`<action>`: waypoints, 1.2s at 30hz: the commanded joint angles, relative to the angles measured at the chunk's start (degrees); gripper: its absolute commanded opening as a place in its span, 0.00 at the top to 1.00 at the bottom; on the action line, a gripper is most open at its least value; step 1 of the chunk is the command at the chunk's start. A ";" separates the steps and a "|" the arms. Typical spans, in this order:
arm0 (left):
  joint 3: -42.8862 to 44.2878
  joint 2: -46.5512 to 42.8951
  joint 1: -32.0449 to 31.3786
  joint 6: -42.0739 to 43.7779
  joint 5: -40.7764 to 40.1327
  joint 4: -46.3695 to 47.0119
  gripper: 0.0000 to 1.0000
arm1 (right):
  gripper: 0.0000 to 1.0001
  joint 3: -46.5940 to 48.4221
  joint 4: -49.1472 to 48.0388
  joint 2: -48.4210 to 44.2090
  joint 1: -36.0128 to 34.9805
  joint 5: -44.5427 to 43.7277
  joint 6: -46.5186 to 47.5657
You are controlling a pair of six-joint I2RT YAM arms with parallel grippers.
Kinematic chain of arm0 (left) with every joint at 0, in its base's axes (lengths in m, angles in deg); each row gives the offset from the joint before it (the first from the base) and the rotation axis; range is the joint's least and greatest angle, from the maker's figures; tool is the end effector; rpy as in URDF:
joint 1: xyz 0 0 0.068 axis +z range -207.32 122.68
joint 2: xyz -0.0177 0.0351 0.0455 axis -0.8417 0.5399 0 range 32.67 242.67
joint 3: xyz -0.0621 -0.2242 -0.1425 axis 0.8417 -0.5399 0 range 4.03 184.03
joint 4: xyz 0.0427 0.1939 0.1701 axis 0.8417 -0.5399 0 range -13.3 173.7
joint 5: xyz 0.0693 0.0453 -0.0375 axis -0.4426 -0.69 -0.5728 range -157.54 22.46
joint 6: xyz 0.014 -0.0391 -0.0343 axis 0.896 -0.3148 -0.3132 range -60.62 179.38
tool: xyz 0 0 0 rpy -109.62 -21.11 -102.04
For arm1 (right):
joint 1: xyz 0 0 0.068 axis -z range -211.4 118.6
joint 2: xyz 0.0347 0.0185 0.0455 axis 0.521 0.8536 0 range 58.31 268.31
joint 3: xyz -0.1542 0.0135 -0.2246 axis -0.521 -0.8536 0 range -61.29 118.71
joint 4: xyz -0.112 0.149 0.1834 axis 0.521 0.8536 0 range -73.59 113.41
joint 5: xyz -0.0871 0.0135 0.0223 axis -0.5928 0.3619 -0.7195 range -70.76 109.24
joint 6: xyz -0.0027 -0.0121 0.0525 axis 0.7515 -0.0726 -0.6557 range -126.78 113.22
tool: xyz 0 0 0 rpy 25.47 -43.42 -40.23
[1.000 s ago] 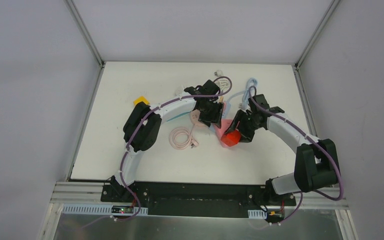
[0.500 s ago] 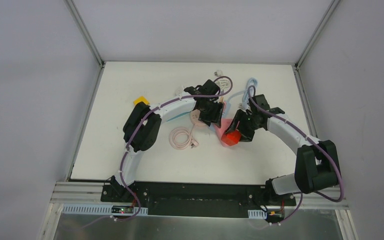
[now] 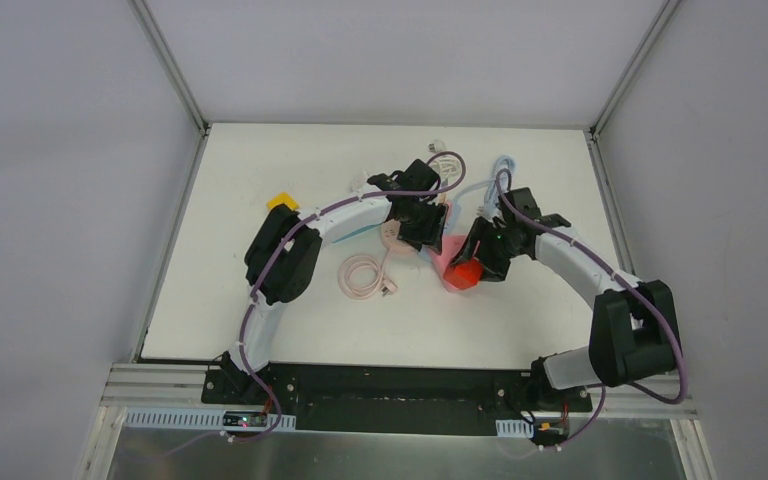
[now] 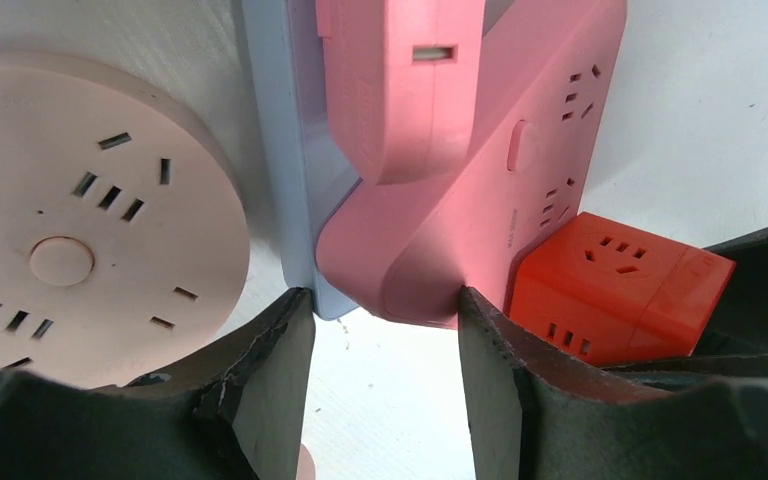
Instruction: Pull the plug off the socket
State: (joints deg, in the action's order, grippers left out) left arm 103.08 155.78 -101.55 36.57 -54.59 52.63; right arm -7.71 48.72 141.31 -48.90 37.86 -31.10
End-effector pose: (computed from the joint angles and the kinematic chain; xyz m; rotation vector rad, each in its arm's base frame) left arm 0.3345 -0.3368 0.2004 0.5887 2.6018 -0.7146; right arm 0.2652 0.0956 0.2125 0.0495 2.7223 0.6609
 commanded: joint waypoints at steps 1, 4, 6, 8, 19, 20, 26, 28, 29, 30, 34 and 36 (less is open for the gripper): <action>-4.82 4.51 -1.56 5.40 -6.85 -6.82 0.52 | 1.00 -3.66 -13.09 -10.78 2.02 12.92 5.56; -4.66 4.47 -1.73 5.62 -7.02 -6.81 0.52 | 1.00 -5.07 -16.27 -10.89 2.11 11.42 1.06; -4.36 4.47 -1.82 5.75 -7.31 -7.09 0.52 | 1.00 -3.44 -14.20 -7.69 1.99 7.94 -2.97; -4.15 4.55 -1.95 5.83 -7.26 -7.29 0.52 | 1.00 0.10 -8.21 -2.75 1.59 3.56 -5.50; -4.30 4.69 -2.62 6.87 -8.25 -7.87 0.51 | 1.00 5.92 2.64 0.20 2.22 3.04 2.07; -4.30 4.73 -2.69 7.01 -8.58 -7.93 0.51 | 1.00 5.04 1.17 -1.07 2.35 4.40 3.29; -4.22 4.97 -2.88 7.43 -9.78 -8.13 0.52 | 1.00 -1.04 -8.71 -6.56 3.00 11.80 3.72; -4.06 5.10 -2.88 7.43 -9.79 -8.12 0.51 | 1.00 -1.05 -9.01 -5.10 2.87 9.92 3.72; -3.96 5.20 -2.93 7.43 -9.76 -8.13 0.51 | 1.00 -0.28 -7.75 -3.84 2.55 8.17 3.72; -3.87 5.24 -2.96 7.43 -9.77 -8.05 0.51 | 1.00 1.12 -5.45 -2.30 2.07 5.48 1.92; -3.82 5.39 -3.05 7.43 -9.74 -7.81 0.51 | 1.00 4.03 -0.01 0.81 1.41 -1.34 -4.40; -3.78 5.54 -3.13 7.47 -9.69 -7.61 0.51 | 1.00 4.64 0.87 0.54 1.43 -1.36 -3.28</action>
State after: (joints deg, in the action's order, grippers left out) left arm 102.92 155.23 -103.49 39.28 -57.58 53.59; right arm -7.18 50.52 141.68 -47.02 37.96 -31.84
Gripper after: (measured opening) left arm 0.490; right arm 0.631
